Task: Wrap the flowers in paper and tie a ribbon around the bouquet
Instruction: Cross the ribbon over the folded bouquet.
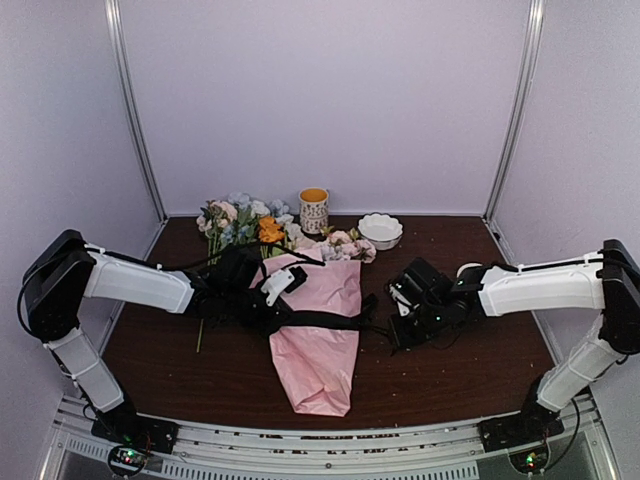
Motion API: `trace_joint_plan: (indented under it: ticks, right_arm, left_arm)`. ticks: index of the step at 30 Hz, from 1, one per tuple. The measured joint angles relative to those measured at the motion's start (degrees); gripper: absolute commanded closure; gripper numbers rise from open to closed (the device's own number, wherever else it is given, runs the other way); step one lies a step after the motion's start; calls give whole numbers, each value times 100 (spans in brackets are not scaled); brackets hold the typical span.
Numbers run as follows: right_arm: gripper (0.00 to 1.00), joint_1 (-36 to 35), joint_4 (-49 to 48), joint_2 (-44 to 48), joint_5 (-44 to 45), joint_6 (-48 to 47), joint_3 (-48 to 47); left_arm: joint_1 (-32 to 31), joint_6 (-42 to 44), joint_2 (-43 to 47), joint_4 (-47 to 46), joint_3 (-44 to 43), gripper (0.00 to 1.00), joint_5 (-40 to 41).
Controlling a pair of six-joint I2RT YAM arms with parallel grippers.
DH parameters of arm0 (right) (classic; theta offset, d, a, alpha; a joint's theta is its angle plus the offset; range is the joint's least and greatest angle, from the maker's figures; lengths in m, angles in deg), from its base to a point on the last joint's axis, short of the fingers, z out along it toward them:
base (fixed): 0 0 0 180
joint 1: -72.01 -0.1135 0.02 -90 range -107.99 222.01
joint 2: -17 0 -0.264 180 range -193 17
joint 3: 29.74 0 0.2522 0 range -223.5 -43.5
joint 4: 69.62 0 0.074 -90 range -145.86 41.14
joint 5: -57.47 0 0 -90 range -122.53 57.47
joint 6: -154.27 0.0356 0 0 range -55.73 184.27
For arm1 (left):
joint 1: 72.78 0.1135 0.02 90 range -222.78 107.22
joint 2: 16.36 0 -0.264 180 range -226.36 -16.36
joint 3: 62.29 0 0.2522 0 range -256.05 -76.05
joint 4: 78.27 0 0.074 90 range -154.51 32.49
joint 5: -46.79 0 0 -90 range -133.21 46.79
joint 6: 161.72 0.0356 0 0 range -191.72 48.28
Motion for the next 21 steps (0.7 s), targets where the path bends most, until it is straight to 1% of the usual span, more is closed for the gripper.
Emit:
trace_joint_plan:
  ticks: [5,10,13,17,21]
  right_arm:
    - [100,155,332,490,-63,-227,155]
    - [100,155,555,763,-525,-691,90]
    - [100,170,852,1097,-706,-977,-116]
    - [100,380,1191,1847,-787,-1248,-645]
    - [100,599,1139,2658,-903,-1425,-1071]
  left_arm:
    - [0,0,0,4,0,100,0]
    - [0,-7,0,11,0,100,7]
    - [0,-24,0,26,0,100,46]
    - [2,-33,0,39,0,100,81]
    - [7,-42,0,37,0,100,85]
